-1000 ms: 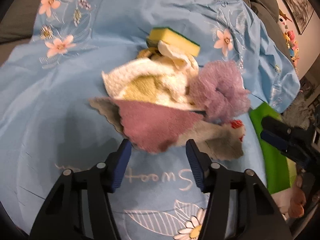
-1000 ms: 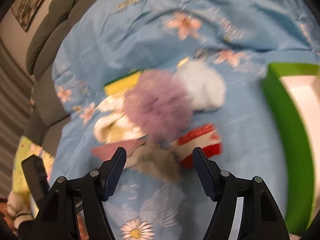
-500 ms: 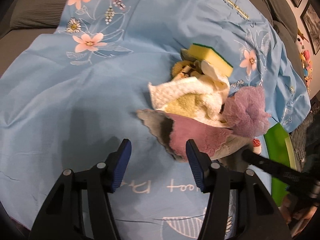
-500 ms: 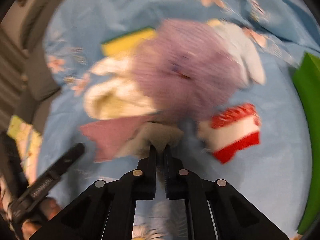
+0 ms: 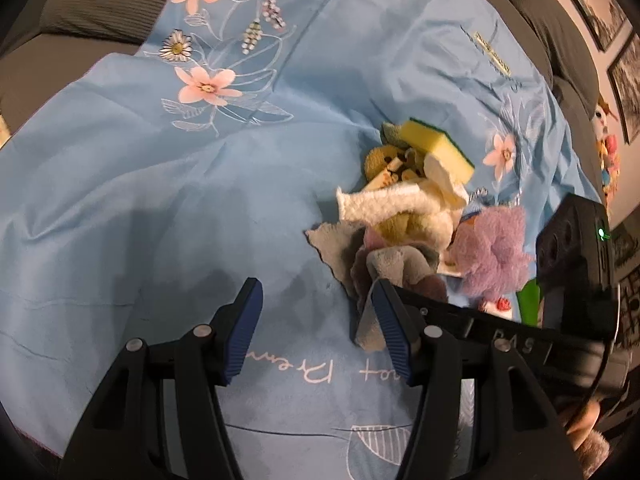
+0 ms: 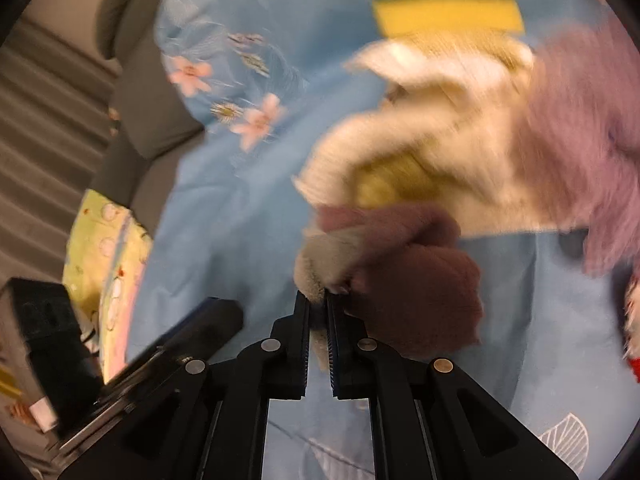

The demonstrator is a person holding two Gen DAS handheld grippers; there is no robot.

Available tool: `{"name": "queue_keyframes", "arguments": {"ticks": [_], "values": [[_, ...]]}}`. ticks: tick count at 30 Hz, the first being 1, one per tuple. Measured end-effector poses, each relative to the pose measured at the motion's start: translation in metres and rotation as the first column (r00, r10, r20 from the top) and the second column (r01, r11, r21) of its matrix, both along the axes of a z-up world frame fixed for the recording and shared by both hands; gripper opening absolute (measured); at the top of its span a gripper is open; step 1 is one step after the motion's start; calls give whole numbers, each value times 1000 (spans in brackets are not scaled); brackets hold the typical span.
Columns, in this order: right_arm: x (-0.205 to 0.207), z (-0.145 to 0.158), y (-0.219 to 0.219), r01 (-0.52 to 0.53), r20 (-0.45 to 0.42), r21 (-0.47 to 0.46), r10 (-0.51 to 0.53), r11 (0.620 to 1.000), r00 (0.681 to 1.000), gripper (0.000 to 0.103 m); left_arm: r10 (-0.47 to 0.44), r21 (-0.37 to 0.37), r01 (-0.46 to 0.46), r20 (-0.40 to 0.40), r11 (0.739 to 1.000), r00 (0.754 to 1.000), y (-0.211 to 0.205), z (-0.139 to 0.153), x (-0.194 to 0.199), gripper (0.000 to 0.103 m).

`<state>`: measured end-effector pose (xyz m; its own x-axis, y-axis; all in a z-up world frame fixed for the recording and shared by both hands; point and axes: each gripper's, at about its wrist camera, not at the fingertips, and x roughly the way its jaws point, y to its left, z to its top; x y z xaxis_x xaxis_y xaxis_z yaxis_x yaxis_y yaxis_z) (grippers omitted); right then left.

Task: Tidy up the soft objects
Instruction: 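Close the right gripper on the edge of the pink cloth, then carry the pink cloth into the green box and open the right gripper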

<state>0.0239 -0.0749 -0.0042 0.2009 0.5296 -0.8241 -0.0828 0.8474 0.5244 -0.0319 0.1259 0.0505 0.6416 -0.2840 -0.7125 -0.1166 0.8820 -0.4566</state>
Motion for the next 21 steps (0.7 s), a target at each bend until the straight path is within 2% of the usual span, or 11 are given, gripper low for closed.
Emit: {"name": "queue_keyframes", "arguments": {"ticks": [1,2,3,4,5,8,11,14,18,19,21], "values": [[-1,0,-5,10,-10,17,-10,1000,1000,17,-15,8,15,-2,1000,1000,-3,-2,1,57],[-2,4,-8,22,-19,32,-22,999,1000,30,-23,13,23,-1,1000,1000,-3,-3,1,58],[-3,10,-12,37,-15,44,-36,998,999,39,-29,19,29,-3,999,1000,-3,-5,3,60],[-6,21,-20,52,15,60,-53,997,998,58,-35,25,35,-8,999,999,-5,-6,4,60],[-6,29,-20,64,49,55,-67,996,997,71,-40,23,40,-8,999,999,-5,-7,5,61],[-10,56,-28,91,150,9,-92,996,984,75,-73,-17,73,5,997,997,-10,-8,8,64],[-5,63,-36,118,182,-21,-113,993,977,76,-122,-58,124,38,991,992,-19,-3,9,71],[3,42,-46,157,106,-25,-154,987,982,76,-167,-54,171,74,984,983,-34,0,10,75],[12,11,-42,130,4,0,-130,992,992,76,-203,33,202,29,979,979,-60,-10,24,72],[15,4,-39,125,-7,-1,-125,992,992,76,-212,42,212,2,976,977,-65,-17,29,70],[16,-7,-35,109,-26,-16,-109,994,994,64,-229,41,231,-44,972,972,-71,-28,38,56]]}}
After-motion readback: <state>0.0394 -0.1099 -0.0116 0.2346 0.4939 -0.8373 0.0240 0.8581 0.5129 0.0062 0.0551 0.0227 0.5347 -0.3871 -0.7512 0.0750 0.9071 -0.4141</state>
